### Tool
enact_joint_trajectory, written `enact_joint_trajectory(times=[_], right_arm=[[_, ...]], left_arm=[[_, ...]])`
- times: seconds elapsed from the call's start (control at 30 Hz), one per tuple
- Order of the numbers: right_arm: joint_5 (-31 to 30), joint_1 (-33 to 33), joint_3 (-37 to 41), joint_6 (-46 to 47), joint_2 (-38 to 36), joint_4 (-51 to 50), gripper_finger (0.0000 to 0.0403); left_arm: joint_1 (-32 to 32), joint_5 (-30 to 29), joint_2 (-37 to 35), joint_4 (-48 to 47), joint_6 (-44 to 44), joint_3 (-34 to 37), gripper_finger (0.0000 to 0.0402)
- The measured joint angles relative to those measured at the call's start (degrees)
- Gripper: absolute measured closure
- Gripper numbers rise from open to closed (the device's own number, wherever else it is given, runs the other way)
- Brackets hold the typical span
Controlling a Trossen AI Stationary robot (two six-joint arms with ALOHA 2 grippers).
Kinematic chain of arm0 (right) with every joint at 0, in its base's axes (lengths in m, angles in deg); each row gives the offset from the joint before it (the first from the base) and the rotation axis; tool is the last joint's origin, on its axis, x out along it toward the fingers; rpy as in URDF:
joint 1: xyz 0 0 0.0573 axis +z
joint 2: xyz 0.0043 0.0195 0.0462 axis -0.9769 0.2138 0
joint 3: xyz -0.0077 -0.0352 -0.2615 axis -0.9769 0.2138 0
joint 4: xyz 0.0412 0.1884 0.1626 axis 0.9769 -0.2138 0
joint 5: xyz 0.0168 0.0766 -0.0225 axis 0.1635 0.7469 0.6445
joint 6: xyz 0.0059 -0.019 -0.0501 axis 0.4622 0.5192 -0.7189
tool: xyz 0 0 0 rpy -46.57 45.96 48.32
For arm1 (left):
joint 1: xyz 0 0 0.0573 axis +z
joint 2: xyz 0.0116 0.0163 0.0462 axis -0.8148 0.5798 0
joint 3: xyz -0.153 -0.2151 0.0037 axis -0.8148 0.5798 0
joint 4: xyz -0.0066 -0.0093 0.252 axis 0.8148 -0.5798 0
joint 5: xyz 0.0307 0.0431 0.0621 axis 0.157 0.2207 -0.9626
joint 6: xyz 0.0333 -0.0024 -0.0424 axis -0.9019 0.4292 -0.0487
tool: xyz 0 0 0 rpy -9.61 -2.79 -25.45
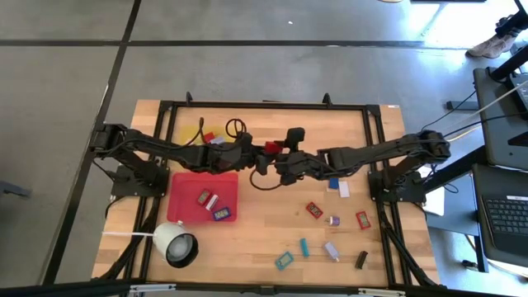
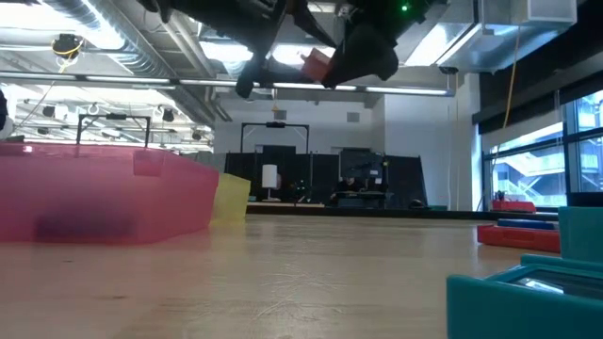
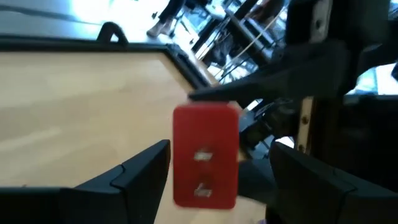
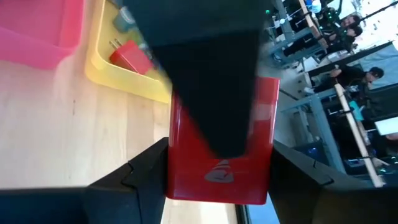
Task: Pick & Place Office items
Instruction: Put the red charger adapter into the yellow bin
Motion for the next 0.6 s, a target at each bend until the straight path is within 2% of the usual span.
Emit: enact_joint_trajectory(times=[0.27, 0.6], right_arm=[[0.5, 0.0, -0.5, -1.2, 1.6, 0.6, 0.018], [0.5, 0.0, -0.5, -2.1, 1.7, 1.1, 0.0159]], left_arm=[[0.0, -0.9, 0.0, -0.6, -1.0, 0.0, 0.0161], [0.0, 0.0, 0.0, -1.4, 0.7, 0.0, 0.0269]])
